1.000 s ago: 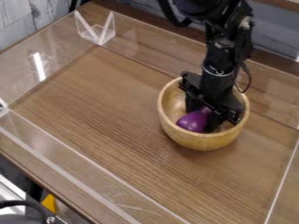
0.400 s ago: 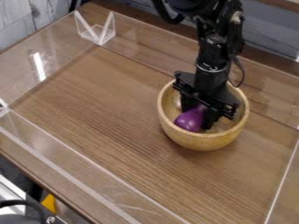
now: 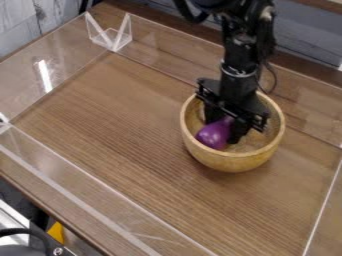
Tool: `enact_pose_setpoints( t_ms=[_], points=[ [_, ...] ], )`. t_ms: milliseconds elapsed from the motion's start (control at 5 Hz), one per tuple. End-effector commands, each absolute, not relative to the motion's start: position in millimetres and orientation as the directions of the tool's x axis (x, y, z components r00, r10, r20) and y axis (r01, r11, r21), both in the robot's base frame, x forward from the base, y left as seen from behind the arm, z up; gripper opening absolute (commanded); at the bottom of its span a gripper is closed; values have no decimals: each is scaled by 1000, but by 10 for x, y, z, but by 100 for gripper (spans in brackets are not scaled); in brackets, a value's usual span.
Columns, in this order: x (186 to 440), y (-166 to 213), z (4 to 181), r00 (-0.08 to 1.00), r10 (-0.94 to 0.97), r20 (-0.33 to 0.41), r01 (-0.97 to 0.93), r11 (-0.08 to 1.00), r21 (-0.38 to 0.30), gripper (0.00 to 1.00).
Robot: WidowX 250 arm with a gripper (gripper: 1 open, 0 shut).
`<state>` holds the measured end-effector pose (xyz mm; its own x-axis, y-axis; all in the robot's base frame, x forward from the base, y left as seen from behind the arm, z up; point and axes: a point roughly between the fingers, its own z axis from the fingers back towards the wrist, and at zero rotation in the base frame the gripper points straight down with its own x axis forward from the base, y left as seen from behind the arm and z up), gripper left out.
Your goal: Remove the purple eggplant from inside the brown bowl and put it on the table
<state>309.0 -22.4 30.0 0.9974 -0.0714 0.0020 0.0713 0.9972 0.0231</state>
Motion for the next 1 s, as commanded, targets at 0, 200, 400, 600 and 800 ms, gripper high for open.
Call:
enact_pose_setpoints(
  t_ms=[0, 200, 400, 600, 800],
  points=[
    [3242, -132, 548, 997, 3, 75, -3, 1000, 11, 0],
    [3254, -177, 547, 995, -53, 79, 53, 999, 6, 0],
    [3262, -230, 532, 990, -112, 82, 112, 994, 1, 0],
    [3332, -221, 605, 988, -125, 86, 126, 992, -3, 0],
    [3420, -206, 695, 986, -138, 95, 139, 990, -5, 0]
  ],
)
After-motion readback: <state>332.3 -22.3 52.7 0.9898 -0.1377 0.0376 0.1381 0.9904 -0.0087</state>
